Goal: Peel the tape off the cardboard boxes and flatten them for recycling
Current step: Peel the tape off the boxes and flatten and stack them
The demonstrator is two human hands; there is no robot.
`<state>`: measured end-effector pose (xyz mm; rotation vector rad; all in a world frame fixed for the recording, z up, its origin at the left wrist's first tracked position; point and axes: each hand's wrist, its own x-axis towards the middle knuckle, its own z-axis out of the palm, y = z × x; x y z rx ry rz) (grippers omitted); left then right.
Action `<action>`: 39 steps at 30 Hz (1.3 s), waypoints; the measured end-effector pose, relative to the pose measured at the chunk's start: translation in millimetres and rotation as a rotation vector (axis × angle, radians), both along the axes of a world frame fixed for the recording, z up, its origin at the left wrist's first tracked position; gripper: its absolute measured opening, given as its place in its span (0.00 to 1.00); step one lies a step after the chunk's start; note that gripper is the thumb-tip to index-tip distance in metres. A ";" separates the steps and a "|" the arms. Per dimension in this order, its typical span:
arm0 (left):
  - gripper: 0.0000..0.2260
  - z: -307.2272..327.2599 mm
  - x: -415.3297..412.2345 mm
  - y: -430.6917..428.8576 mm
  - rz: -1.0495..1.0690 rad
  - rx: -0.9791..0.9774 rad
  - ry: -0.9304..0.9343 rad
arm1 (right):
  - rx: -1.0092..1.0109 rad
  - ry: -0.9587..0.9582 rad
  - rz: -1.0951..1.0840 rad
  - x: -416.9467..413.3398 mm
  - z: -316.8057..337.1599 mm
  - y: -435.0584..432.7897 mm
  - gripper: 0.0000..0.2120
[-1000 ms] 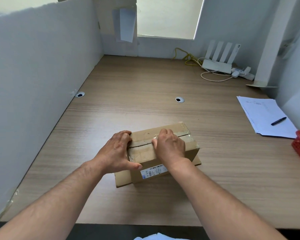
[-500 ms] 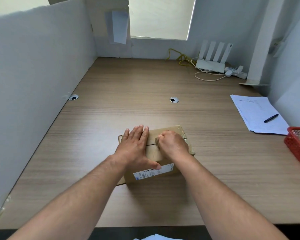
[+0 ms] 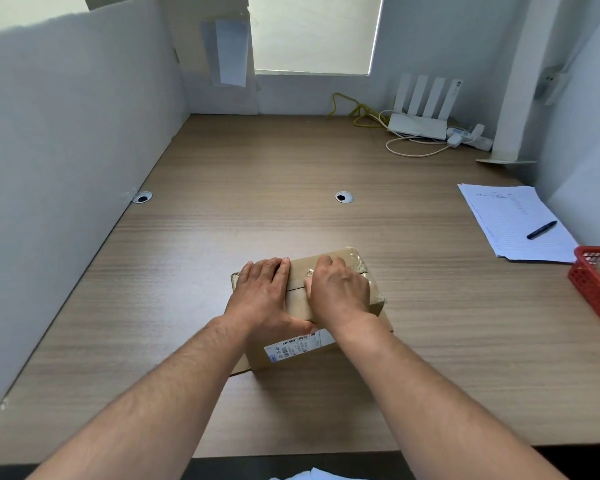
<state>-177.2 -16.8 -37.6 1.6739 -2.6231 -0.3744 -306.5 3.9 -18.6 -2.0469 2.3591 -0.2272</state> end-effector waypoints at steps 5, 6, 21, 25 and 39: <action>0.56 -1.3 4.6 -4.0 -0.019 0.016 -0.009 | -0.036 -0.065 0.012 -7.5 1.6 1.3 0.11; 0.56 -1.0 7.5 -5.3 -0.025 0.023 -0.018 | -0.028 -0.143 -0.054 -15.6 2.9 0.5 0.12; 0.58 2.5 -21.8 -4.4 -0.022 0.064 -0.129 | 0.009 0.048 -0.046 -21.8 1.2 -0.8 0.21; 0.57 0.4 -24.7 -4.2 0.005 0.032 -0.117 | -0.018 0.059 -0.008 -29.4 -0.5 -2.5 0.13; 0.56 0.5 2.0 -1.0 -0.059 0.030 -0.117 | 0.092 -0.243 -0.162 -51.9 -1.5 8.1 0.24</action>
